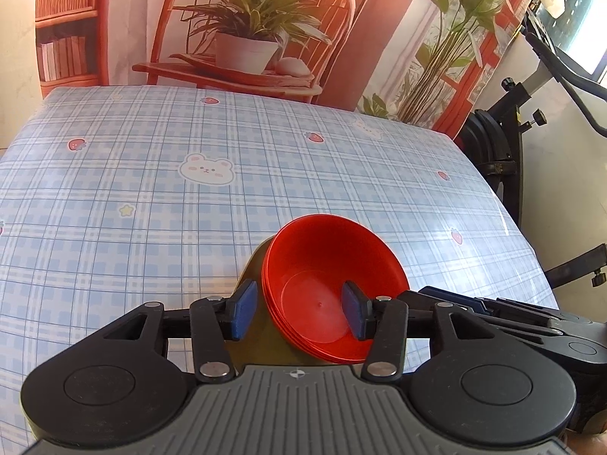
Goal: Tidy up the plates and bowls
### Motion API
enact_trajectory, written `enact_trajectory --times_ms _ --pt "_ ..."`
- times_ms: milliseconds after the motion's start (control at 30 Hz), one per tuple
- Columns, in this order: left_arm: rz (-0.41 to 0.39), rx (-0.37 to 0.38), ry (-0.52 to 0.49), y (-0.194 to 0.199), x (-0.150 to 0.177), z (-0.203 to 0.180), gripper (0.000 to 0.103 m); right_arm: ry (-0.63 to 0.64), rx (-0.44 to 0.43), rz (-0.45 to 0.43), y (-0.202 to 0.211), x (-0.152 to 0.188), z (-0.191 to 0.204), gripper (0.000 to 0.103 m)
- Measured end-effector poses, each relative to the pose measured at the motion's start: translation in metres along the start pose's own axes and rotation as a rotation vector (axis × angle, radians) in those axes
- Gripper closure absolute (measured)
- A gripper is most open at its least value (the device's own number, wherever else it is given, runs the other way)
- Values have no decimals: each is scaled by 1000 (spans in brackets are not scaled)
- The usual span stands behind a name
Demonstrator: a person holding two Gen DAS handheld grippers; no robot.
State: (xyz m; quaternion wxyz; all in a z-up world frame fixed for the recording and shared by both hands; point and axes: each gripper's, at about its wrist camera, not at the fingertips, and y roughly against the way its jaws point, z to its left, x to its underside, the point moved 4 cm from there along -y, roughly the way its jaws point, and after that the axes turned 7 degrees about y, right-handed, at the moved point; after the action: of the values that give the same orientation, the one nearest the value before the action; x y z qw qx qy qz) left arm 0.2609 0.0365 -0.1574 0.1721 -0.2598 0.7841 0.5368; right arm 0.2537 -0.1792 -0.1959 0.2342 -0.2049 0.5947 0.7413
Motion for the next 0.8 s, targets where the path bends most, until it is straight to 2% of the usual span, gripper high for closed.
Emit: enact_trajectory --times_ms 367,467,600,733,800 --pt "-120 -41 -58 47 -4 -17 46 20 19 -88 42 -5 3 75" --pt "-167 -45 -82 67 -5 -25 38 37 27 -123 59 -10 3 71" --pt "-222 -49 -101 90 -6 -37 28 62 39 -183 85 -15 2 54" --pt "-293 -30 -86 118 -5 -48 12 97 50 -251 116 -19 4 45" --pt "-342 -37 -101 134 -5 -57 9 115 51 -293 133 -21 6 31"
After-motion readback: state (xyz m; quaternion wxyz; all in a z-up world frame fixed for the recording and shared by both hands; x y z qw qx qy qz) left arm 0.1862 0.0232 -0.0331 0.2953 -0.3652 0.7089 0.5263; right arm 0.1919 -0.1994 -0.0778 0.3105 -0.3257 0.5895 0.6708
